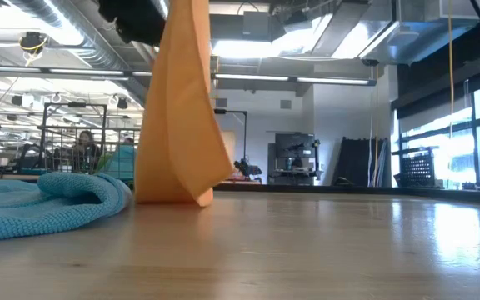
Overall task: Fold microfiber towels
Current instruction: Fold the orange microfiber cloth
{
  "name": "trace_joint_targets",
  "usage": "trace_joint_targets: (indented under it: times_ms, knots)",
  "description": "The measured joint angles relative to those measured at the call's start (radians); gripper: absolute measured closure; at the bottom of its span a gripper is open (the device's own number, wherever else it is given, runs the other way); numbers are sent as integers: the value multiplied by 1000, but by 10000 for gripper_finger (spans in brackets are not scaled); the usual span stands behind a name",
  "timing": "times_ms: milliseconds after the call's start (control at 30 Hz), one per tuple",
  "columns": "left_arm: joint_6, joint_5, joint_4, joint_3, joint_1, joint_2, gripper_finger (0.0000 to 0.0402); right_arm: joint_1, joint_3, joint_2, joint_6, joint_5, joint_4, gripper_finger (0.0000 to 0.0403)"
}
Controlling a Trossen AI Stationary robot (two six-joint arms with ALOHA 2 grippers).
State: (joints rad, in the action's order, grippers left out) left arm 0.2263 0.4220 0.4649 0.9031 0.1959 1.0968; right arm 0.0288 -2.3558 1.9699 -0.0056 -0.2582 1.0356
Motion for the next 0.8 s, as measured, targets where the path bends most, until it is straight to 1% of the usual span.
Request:
trace_joint_targets:
  times_ms: [133,333,433,533,600,667,733,800]
  knots:
    - [1,45,9,-1,0,48,228,0,0,-3,2,1,0,399]
    - [9,75,23,-1,-1,141,227,8,0,-13,32,2,0,399]
    - [46,75,27,-1,-6,178,228,11,0,-35,48,2,0,399]
    - [92,79,48,-1,-27,185,234,14,0,-64,53,3,35,400]
    - [116,103,70,-2,-44,170,250,17,0,-79,54,11,82,400]
    - [120,115,51,-2,-65,137,280,22,0,-95,54,28,116,400]
    - [119,102,21,-1,-92,106,324,24,0,-110,53,44,134,400]
    - [92,64,-7,-1,-118,76,374,24,-1,-121,54,54,139,400]
